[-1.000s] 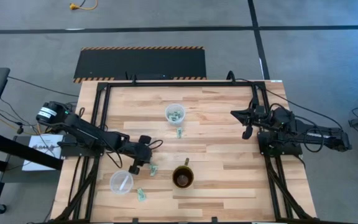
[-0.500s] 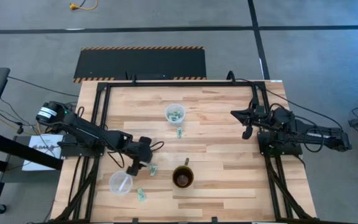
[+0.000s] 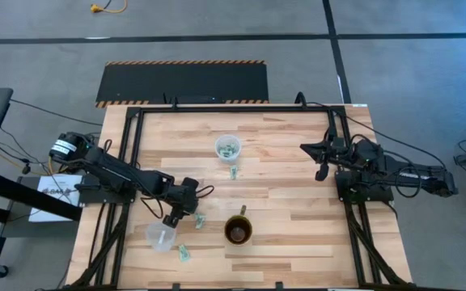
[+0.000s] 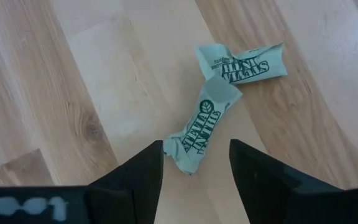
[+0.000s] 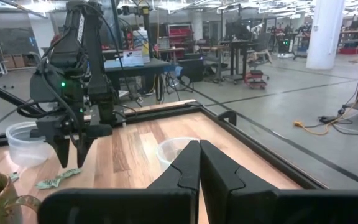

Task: Pick and place items into bin
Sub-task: Put the stevia packet into the bottom transparent bin

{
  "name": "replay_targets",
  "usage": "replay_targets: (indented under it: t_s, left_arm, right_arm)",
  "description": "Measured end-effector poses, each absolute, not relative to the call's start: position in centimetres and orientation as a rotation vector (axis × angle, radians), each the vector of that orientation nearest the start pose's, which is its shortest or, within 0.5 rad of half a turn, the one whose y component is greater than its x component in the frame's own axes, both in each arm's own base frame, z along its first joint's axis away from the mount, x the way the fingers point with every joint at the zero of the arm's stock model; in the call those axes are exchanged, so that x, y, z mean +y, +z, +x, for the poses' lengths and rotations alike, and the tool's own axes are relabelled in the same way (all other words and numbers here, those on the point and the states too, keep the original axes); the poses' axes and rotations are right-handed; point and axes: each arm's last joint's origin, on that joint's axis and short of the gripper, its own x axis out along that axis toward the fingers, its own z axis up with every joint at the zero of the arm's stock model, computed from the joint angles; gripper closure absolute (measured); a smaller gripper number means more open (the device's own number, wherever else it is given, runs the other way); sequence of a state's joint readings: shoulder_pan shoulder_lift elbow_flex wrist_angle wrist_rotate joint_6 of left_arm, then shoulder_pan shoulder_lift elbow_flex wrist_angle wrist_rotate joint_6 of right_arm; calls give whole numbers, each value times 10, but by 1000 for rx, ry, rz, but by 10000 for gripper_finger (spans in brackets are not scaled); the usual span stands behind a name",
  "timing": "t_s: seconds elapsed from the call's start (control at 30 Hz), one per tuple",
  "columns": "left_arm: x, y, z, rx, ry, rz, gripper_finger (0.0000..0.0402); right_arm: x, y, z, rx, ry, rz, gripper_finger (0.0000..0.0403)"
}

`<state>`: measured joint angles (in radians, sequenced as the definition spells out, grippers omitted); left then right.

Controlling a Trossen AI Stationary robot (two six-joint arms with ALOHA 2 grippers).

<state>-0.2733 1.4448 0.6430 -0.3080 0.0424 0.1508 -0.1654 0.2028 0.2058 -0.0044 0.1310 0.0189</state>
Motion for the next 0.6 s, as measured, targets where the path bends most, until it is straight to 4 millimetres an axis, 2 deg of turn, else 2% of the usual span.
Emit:
replay_targets:
  t_s: [0.37,0.6]
  left_arm:
    - [-68,146,234,1096,-360,195,233]
    - [-72,166,243,1126,-392,182,233]
  right_arm:
    - [-21,215,101,18,-297,19,403]
    - [-21,215,101,18,-297,19,403]
